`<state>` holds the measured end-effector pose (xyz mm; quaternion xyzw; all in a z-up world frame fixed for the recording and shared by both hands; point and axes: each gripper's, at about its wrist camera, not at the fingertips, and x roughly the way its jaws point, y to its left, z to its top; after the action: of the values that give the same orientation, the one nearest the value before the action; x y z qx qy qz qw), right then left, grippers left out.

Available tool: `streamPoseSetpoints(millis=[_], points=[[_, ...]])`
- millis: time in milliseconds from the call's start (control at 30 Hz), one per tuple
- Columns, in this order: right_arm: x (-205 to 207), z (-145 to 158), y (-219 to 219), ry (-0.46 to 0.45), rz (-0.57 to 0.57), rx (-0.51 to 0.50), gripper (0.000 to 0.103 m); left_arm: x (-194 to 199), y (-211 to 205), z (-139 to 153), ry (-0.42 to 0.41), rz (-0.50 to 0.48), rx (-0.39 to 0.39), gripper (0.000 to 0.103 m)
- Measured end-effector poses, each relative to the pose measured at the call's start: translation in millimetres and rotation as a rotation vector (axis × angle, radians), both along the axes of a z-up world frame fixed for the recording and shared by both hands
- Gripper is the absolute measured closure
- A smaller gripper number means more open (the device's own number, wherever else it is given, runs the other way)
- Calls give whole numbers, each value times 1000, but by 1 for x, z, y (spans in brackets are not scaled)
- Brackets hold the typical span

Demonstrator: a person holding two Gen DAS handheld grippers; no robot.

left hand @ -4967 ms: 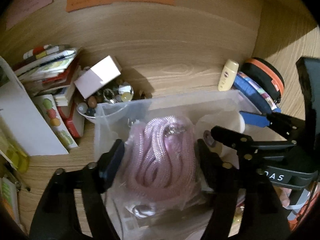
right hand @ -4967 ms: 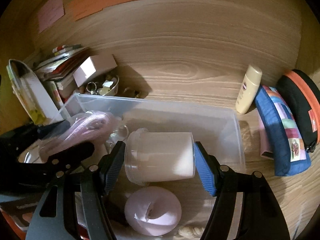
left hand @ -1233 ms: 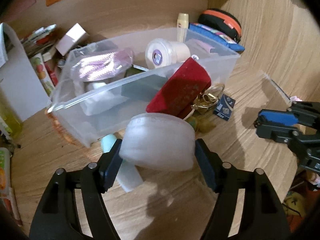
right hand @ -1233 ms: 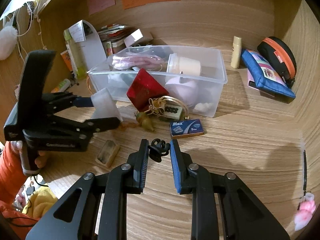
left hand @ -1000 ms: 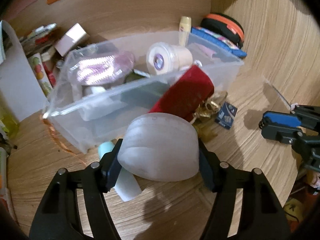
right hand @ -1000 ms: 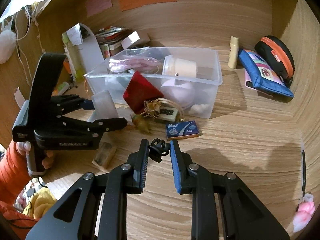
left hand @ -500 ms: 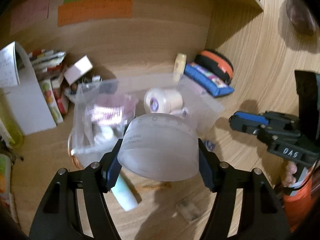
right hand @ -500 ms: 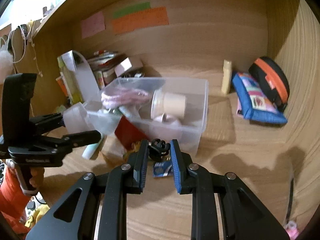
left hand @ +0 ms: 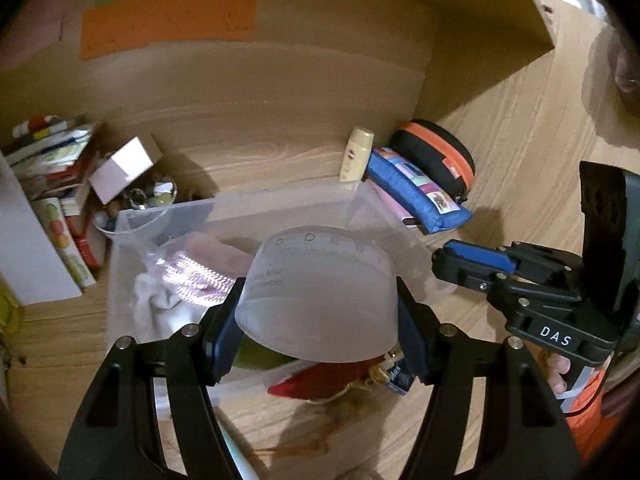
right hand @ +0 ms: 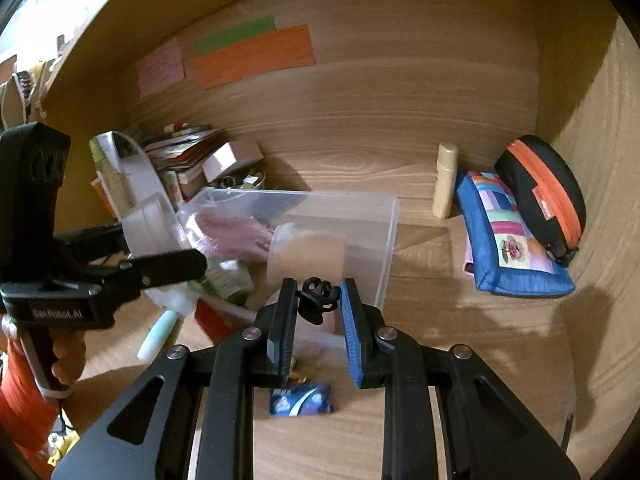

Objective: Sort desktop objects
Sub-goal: 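Lower white lid into box with left tool while right tool drops black clip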

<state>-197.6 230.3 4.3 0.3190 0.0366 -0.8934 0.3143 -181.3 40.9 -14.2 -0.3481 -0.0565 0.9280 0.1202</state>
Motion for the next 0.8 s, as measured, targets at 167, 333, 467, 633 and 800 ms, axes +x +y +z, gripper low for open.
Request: streamPoseSetpoints(millis=[167,333,467,633,800], points=[[-17,-8,-7,-34,3,3,83,-14,1,-8,-27,12,0,36],[-22,-16,-13,-55,15,14,83,-19,9,-10,-2,27,-55,36],[-24,-20,-16,-54,10,29,83,-24,15,-15,4,27,-91,36],[-28,-26,-17,-71,8,39,83,-25,17,-20,2,19,-112,36],[-27,-28,-22,-56,7,69,83,-27,15,-22,-29,-4,-83,33]])
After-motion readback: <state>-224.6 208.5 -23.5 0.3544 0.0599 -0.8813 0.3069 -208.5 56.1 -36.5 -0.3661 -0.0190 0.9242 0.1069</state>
